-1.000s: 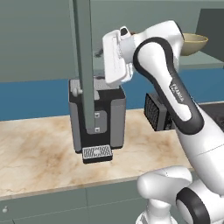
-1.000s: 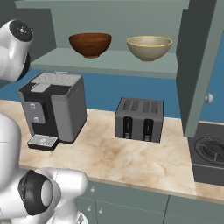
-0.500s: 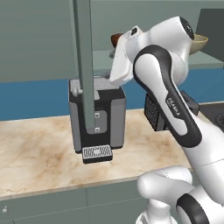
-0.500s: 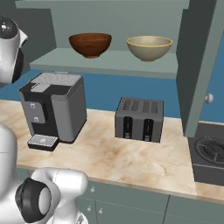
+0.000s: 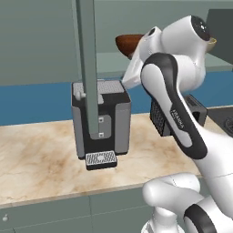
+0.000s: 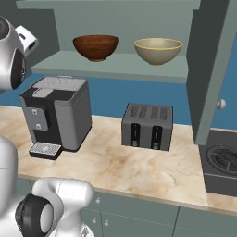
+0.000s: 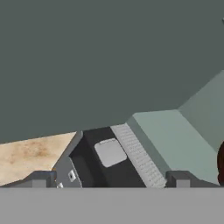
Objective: Move the bowls from the cabinet to the plates on the dining table.
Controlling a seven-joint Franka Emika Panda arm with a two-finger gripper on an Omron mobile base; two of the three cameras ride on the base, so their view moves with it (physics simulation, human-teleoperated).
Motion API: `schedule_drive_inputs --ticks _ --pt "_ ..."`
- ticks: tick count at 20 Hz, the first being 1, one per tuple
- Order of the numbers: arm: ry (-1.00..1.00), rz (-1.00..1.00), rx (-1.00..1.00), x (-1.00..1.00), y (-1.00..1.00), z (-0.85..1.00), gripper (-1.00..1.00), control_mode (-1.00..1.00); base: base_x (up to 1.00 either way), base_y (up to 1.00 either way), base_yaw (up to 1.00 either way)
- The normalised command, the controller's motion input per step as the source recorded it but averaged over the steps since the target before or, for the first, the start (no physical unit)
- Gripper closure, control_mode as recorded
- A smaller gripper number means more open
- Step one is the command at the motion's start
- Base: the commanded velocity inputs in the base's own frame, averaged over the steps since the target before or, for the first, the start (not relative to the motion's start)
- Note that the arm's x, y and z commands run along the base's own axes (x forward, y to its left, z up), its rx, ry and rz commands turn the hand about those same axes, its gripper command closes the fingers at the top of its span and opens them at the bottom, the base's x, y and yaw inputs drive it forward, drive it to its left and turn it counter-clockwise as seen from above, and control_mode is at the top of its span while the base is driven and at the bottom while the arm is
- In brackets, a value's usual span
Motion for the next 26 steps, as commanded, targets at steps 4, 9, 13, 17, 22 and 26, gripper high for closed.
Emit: schedule_drive_inputs --ticks 4,9,13,17,22,26 --pt "0.00 -0.16 -0.06 0.10 -0.41 0.00 -1.00 -1.00 0.00 0.00 0.00" --pt "0.00 -0.14 -0.06 0.10 -0.40 0.00 -1.00 -1.00 0.00 0.00 0.00" --pt "0.00 -0.14 -0.06 0.13 -0.40 -0.01 -1.00 -1.00 0.00 0.00 0.00" --pt "0.01 -0.15 -0.06 0.17 -0.37 -0.01 -1.00 -1.00 0.00 0.00 0.00" --pt "0.01 -0.14 -0.06 0.19 -0.35 0.00 -1.00 -1.00 0.00 0.00 0.00" --pt "0.01 -0.15 -0.05 0.18 -0.33 0.00 -1.00 -1.00 0.00 0.00 0.00"
